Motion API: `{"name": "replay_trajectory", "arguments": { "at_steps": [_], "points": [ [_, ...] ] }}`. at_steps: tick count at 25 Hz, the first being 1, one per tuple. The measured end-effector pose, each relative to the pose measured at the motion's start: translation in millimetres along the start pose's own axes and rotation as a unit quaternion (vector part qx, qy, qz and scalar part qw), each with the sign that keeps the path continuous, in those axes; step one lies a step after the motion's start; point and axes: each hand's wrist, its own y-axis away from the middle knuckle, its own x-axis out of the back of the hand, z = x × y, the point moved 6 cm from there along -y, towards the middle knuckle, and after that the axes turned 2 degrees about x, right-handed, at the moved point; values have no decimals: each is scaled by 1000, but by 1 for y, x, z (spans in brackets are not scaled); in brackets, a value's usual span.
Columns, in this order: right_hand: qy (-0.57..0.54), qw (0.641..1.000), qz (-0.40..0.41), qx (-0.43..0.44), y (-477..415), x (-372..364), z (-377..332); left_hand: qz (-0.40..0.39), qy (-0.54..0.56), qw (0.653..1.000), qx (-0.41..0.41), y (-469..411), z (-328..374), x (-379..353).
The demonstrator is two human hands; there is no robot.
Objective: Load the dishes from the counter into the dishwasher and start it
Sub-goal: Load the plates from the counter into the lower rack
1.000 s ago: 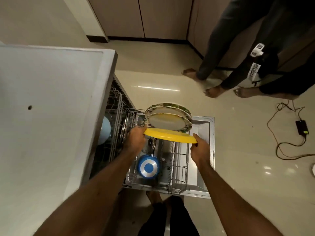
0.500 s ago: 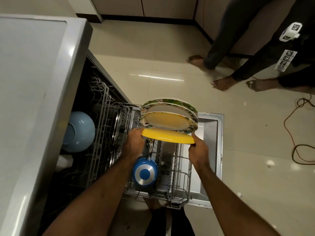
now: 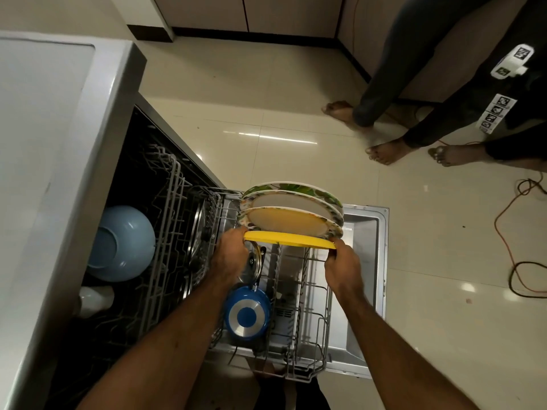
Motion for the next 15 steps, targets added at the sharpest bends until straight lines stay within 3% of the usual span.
{"name": "replay_trajectory", "arguments": {
  "at_steps": [6, 12, 15],
  "points": [
    [8, 1000, 21, 19, -2, 2, -3, -4, 14, 1000, -8, -8, 3, 4],
    [19, 997, -34, -71, -19, -13, 16, -66, 10, 997, -36, -11, 1, -15],
    [-4, 997, -33, -72, -19, -16, 16, -77, 28, 996, -32, -10, -1, -24]
  ]
}}
